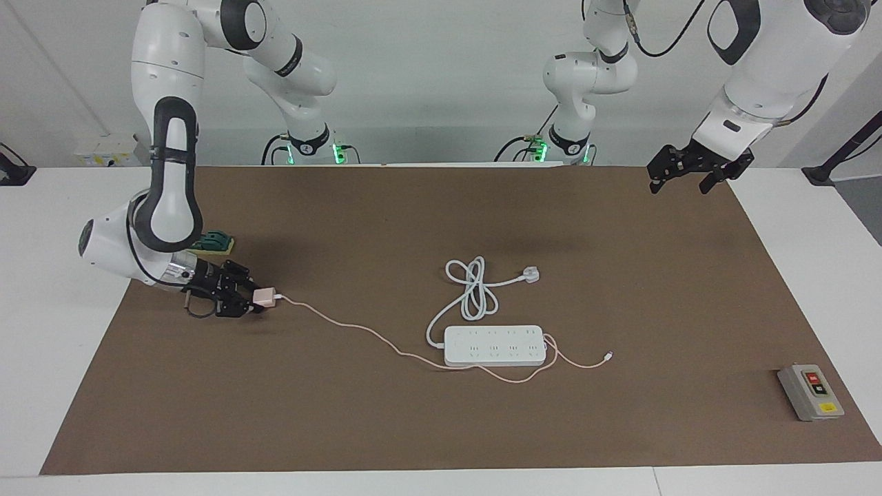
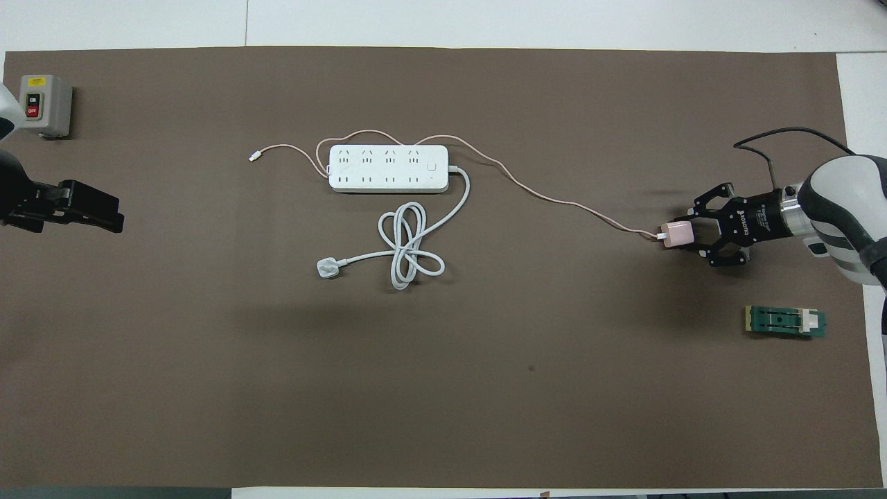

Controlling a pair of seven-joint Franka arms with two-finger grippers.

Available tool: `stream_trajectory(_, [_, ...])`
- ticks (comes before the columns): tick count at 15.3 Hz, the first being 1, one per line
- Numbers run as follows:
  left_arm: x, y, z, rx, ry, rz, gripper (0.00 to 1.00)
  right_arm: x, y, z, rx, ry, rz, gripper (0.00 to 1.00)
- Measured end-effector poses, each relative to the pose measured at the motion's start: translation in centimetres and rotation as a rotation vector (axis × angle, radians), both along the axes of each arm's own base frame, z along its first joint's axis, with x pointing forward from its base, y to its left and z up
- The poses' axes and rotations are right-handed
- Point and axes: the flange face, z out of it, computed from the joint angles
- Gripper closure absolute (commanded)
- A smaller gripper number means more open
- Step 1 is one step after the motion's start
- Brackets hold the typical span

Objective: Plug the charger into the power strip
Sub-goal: 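Move the right gripper to the pink charger and close on it, then lift the pink charger with the right gripper toward the power strip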

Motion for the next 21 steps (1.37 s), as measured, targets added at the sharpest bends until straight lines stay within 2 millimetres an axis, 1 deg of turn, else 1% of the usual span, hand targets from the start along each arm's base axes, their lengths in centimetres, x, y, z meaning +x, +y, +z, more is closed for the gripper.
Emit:
stream_trajectory(4, [0.0, 0.0, 0.0, 0.000, 0.000, 0.000, 0.00, 0.0, 0.0, 0.0, 0.000, 0.000, 0.000, 1.00])
stream_trajectory(6, [0.0, 0.0, 0.0, 0.000, 0.000, 0.000, 0.00, 0.1, 0.5, 0.0, -0.001, 0.005, 0.000, 1.00])
stream_trajectory(8, [0.0, 0.0, 0.0, 0.000, 0.000, 0.000, 0.00, 0.4, 1.7, 0.1, -0.003, 0.025, -0.010, 1.00])
stream_trajectory(10, [0.0, 0.0, 0.0, 0.000, 0.000, 0.000, 0.00, 1.0, 3.6, 0.6, 0.003, 0.055, -0.009, 1.00])
stream_trajectory(12, [0.0, 0.0, 0.0, 0.000, 0.000, 0.000, 0.00, 2.1, 5.7, 2.2, 0.015, 0.088, -0.010, 1.00])
stream_trajectory(14, [0.0, 0.0, 0.0, 0.000, 0.000, 0.000, 0.00, 3.6, 8.0, 4.6, 0.019, 0.109, -0.015, 1.00])
stream_trajectory(16, [0.0, 0.0, 0.0, 0.000, 0.000, 0.000, 0.00, 5.0, 10.9, 6.9, 0.011, 0.124, -0.028, 1.00])
stream_trajectory(18, [0.0, 0.0, 0.0, 0.000, 0.000, 0.000, 0.00, 6.0, 15.0, 9.1, -0.002, 0.136, -0.044, 1.00])
stream_trajectory(21, [0.0, 0.0, 0.0, 0.000, 0.000, 0.000, 0.00, 6.7, 22.3, 12.2, 0.006, 0.157, -0.061, 1.00])
